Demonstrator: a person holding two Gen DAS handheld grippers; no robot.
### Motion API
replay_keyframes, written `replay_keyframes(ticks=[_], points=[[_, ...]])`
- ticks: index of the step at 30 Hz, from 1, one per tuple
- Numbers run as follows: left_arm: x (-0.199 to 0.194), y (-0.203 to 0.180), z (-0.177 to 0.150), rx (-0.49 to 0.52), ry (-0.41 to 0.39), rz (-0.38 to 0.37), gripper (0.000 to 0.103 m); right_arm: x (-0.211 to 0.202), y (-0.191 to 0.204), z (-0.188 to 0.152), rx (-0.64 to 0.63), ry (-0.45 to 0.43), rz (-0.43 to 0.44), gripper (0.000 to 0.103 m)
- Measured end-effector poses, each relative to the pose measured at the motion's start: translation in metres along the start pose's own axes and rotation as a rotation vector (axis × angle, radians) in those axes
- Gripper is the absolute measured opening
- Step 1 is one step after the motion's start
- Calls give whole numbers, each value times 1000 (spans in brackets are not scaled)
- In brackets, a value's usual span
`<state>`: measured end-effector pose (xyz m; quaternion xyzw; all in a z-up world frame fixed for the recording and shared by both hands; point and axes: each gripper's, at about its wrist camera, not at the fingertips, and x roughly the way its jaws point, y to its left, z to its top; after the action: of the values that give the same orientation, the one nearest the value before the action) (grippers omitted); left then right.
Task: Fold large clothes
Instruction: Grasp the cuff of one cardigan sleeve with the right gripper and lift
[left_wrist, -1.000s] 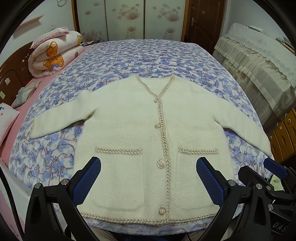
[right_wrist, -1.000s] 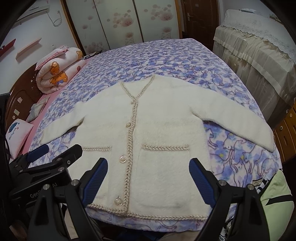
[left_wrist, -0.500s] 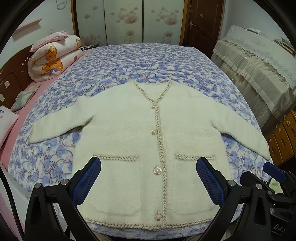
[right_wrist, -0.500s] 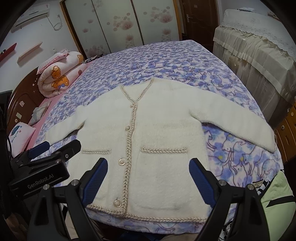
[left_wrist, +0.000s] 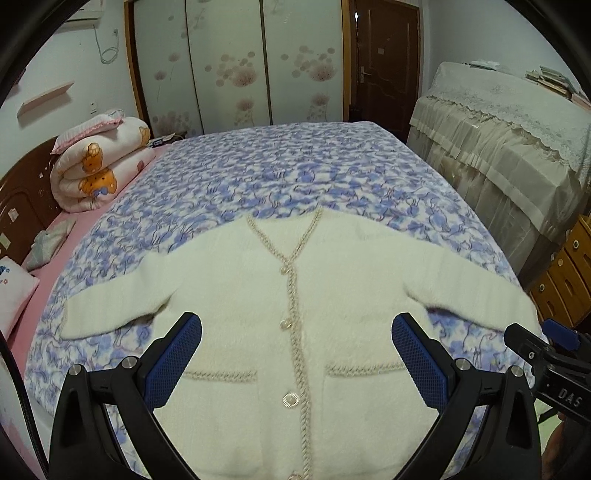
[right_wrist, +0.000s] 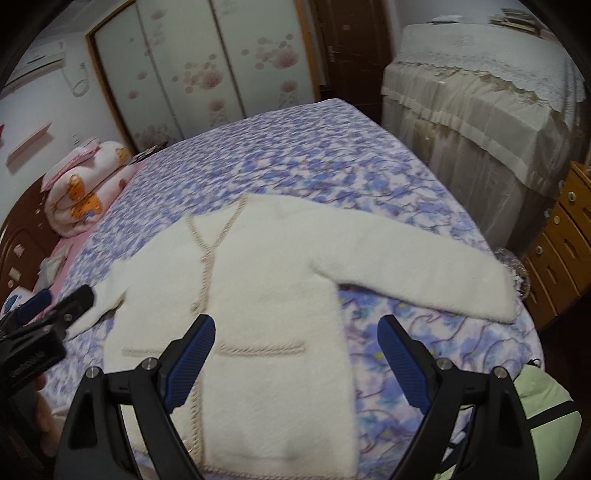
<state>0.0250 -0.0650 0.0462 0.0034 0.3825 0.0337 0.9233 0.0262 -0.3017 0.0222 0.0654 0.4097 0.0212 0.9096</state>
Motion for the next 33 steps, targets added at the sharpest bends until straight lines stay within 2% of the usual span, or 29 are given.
replay_keyframes(ticks=[3,7,12,17,21,25,28,33], points=[[9,-17,17,1,-20,-34,102,14,-29,9,51,-5,-56,90],[27,-43,37,8,-12,-56,102,42,-80,16,180,33,-99,90],[62,-80,50,44,30,-34,102,82,-145,13,330,78,-187,90],[99,-117,46,93,34,-64,102,116,-203,-3,490,130,-235,90],[134,-147,39,145,52,-67,102,134,-232,-18,577,162,-245,90],[172,-178,26,198,76,-72,102,153,-256,-32,662,197,-231,90],[197,-195,15,214,125,-107,102,165,-270,-42,722,219,-218,90],[216,-205,1,216,178,-122,102,176,-285,-51,780,202,-212,90]])
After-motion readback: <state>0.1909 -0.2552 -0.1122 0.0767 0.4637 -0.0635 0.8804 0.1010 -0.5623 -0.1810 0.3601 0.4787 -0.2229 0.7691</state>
